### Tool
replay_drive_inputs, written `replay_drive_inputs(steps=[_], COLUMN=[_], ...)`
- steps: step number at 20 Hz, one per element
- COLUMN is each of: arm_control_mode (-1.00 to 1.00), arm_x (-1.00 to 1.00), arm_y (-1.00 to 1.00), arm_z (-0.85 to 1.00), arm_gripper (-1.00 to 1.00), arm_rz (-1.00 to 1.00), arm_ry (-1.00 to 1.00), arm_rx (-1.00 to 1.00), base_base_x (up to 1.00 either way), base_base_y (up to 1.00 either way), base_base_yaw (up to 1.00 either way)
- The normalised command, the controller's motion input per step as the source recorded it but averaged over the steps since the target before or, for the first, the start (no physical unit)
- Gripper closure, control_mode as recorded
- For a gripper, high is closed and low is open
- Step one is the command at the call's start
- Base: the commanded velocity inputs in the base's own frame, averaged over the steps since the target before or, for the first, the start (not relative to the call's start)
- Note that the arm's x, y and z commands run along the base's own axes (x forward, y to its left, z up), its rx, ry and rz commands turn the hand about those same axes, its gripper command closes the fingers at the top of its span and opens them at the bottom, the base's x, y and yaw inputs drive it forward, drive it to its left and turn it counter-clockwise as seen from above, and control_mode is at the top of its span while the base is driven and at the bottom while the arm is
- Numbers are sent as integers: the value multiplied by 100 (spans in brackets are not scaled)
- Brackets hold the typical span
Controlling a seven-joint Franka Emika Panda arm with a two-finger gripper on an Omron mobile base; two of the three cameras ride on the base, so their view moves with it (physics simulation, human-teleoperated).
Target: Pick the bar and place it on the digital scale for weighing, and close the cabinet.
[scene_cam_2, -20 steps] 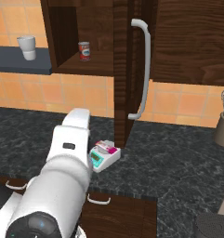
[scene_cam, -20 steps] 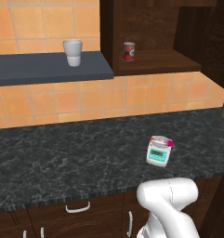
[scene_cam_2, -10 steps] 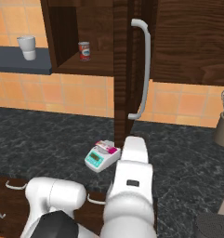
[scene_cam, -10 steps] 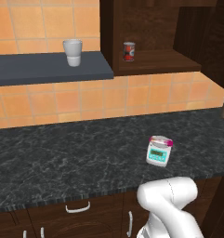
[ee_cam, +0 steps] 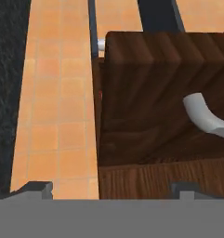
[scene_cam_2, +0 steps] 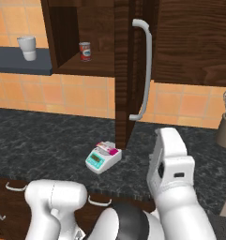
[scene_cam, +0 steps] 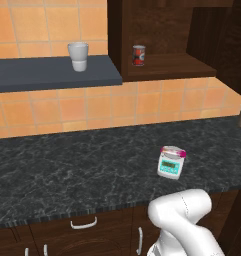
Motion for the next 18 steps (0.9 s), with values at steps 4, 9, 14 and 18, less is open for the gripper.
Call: replay_drive_inputs(steps=[4,9,14,18], arm_control_mode=[-100,-100,-100,-100], arm_x=[97,74,23,0], arm_y=[-8,-26,9,83], arm_z=[0,22,73,61], arm_gripper=[-100,-100,-100,-100], arm_rz=[12,11,10,5], arm_ry=[-37,-33,-32,-22], arm_rx=[1,4,1,0], base_base_x=[0,0,0,0], base_base_y=[0,0,0,0], base_base_yaw=[0,0,0,0])
